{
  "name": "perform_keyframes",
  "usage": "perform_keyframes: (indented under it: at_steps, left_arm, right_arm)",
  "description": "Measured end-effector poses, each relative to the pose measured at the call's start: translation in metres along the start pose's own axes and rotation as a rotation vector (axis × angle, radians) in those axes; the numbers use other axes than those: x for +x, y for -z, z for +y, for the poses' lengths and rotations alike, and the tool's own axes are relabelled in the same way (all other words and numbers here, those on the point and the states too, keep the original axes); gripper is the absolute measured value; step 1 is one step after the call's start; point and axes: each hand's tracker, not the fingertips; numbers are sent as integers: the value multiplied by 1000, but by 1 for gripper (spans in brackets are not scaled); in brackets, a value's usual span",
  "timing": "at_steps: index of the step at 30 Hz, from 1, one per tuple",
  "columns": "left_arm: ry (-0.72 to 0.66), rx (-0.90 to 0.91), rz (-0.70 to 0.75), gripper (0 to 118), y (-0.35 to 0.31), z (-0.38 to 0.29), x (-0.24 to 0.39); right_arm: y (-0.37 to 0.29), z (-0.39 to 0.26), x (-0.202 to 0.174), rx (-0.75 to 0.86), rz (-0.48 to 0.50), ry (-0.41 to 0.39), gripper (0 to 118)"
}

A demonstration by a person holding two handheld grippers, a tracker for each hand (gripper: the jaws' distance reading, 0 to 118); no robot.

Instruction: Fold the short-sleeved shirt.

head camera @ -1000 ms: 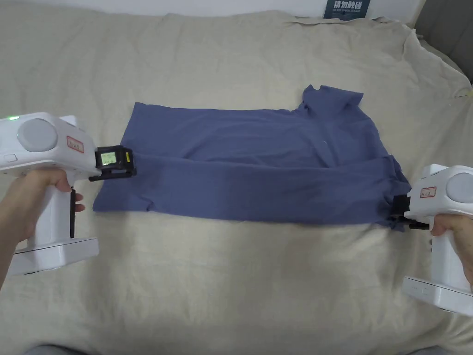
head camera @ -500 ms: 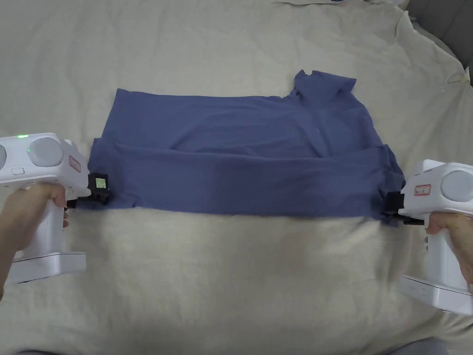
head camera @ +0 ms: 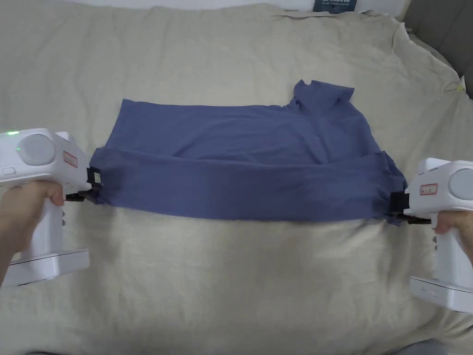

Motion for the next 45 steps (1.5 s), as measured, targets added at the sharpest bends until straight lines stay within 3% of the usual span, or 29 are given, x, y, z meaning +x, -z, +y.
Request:
perform_keyframes:
  at_steps: [3, 14, 23, 26, 29, 31, 33, 35, 36, 37, 45]
  left_arm:
    - [-71, 25, -73, 0, -27, 2, -14]
    - [-32, 68, -103, 0, -95, -72, -37]
    - [-27, -10, -19, 0, -58, -144, -49]
    - [6, -25, 12, 0, -45, -154, -51]
    - [-51, -42, 7, 0, -37, -158, -55]
    - [-61, -24, 5, 10, -37, -159, -55]
    - [-26, -22, 40, 44, -44, -154, -50]
    - [-2, -33, 55, 91, -50, -148, -52]
    - [3, -27, 62, 107, -53, -147, -57]
    - [8, -7, 79, 116, -59, -143, -59]
    - [-3, 343, 8, 118, -140, -95, -38]
  right_arm:
    - [-26, 5, 2, 30, 39, 10, 5]
    - [-103, -43, 16, 107, 108, 14, 5]
    - [-70, -114, 14, -22, 65, 26, 5]
    - [-54, -123, 18, -38, 55, 64, 5]
    - [-47, -128, 15, -50, 43, 75, 5]
    - [-46, -127, 14, -36, 39, 74, 7]
    - [-51, -125, 14, -20, 27, 63, 38]
    - [-56, -121, 19, -24, 14, 45, 90]
    - [-61, -120, 20, -19, 14, 37, 99]
    - [-71, -117, 22, -4, 12, 30, 100]
    - [-155, -67, 10, 339, 3, -42, 100]
